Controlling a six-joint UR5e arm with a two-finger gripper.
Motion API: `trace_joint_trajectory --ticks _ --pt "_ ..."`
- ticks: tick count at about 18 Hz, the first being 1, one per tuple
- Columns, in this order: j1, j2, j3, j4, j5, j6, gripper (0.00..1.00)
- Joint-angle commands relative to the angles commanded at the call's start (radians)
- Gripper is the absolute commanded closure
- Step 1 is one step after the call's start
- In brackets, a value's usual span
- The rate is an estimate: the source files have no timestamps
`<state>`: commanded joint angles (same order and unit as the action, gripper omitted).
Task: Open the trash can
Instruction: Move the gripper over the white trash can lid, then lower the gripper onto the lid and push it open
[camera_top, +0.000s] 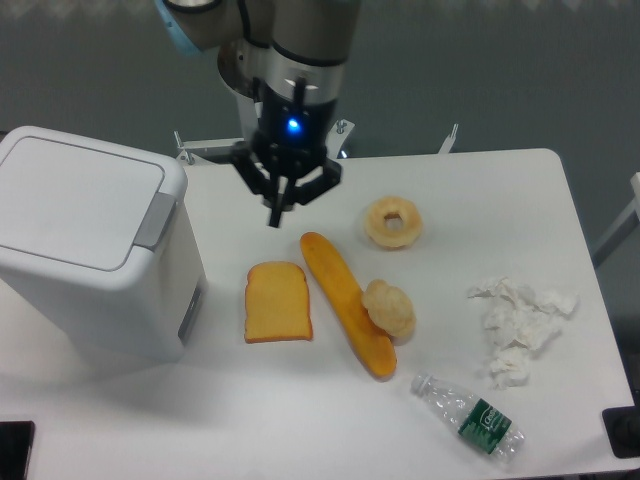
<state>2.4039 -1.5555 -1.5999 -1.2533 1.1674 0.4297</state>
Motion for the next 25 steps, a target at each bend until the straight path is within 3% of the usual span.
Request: trace_joint_trajectory --ticks 7,13,25 --pt "-0.104 0.002 -0.005 0.017 -0.002 -0.103 0.9" --pt "-0.153 -0.012 -0.002 0.023 -0.003 -0.106 0.88" --pt "-0.16 -0.049 0.002 0.052 -0.002 -0.106 0.87"
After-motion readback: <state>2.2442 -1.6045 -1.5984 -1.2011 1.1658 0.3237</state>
